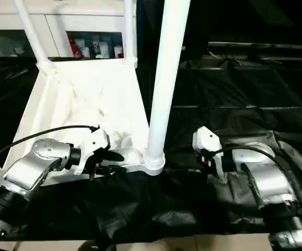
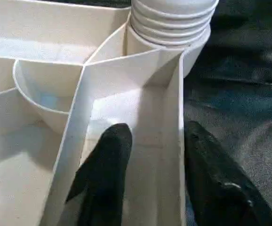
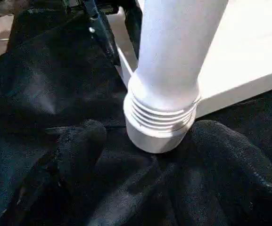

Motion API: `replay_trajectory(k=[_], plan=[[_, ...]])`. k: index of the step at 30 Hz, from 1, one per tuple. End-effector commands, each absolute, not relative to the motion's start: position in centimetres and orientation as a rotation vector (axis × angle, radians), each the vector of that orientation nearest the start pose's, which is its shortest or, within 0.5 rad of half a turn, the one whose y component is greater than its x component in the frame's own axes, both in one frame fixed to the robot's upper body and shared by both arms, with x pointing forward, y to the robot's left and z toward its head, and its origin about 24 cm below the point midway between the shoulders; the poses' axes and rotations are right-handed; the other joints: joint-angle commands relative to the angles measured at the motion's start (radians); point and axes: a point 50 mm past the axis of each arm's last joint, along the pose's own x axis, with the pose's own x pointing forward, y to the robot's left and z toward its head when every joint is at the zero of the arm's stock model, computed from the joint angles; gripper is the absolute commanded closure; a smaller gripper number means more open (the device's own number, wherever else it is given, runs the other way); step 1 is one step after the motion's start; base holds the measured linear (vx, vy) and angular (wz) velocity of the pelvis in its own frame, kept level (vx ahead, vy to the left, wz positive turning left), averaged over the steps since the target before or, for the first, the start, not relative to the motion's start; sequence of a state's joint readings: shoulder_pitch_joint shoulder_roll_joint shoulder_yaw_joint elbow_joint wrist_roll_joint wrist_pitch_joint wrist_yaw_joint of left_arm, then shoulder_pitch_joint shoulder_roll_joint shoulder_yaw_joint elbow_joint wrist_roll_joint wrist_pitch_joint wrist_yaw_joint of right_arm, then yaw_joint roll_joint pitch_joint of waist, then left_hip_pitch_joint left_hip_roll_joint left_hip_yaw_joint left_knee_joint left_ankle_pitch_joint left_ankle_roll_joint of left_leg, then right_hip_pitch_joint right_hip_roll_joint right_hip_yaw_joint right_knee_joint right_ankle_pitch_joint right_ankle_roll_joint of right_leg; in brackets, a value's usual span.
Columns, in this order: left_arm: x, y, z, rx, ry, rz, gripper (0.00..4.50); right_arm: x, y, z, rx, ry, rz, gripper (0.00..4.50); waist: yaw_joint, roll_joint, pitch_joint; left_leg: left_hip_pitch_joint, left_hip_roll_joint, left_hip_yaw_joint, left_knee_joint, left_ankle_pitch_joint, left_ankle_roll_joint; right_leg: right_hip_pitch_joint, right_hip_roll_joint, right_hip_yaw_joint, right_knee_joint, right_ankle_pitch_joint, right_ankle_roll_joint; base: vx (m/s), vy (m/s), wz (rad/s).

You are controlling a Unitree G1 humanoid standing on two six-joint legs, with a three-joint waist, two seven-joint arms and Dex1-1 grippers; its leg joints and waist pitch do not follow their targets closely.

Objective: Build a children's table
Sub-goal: Rotate leg to tighten

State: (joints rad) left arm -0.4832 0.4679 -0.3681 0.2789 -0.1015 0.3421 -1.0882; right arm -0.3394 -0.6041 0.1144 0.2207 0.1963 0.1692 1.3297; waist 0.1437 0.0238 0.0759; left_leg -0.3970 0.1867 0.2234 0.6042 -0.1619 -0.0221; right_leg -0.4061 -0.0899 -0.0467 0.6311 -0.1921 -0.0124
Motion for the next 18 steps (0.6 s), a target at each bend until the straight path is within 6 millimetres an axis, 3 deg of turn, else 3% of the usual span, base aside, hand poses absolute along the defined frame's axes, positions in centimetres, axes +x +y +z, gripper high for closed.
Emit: replay_trajectory(k=[1,8,16,18], plan=[[29.42,13.46,5.51,0.382,0.518,-1.265,2.91,27.33,-19.74,8.45,-0.313,0.348,1.337,0.90,0.003,-0.007,-0.078,0.030,0.049,-0.043,-0.072,-0.260,0.021,0.037,-0.064,0.038,-0.088,-0.278,-0.186,0.000,0.000,0.00],[29.28,13.21,5.57,0.337,0.515,-1.289,3.53,27.07,-19.58,8.40,-0.295,0.366,1.340,0.90,0.003,-0.006,-0.078,0.033,0.050,-0.044,-0.074,-0.287,0.010,0.034,-0.065,0.037,-0.094,-0.332,-0.174,0.000,0.000,0.00],[28.73,12.53,5.25,0.308,0.514,-1.322,4.12,27.68,-19.22,8.13,-0.249,0.357,1.284,0.90,0.001,-0.006,-0.080,0.031,0.049,-0.043,-0.073,-0.271,0.014,0.034,-0.064,0.038,-0.091,-0.300,-0.179,0.000,0.000,0.00],[28.75,12.52,5.23,0.306,0.512,-1.320,4.34,27.89,-19.01,8.07,-0.230,0.349,1.273,0.56,0.001,-0.008,-0.082,0.032,0.049,-0.043,-0.072,-0.265,0.014,0.034,-0.064,0.037,-0.090,-0.296,-0.181,0.000,0.000,0.00]])
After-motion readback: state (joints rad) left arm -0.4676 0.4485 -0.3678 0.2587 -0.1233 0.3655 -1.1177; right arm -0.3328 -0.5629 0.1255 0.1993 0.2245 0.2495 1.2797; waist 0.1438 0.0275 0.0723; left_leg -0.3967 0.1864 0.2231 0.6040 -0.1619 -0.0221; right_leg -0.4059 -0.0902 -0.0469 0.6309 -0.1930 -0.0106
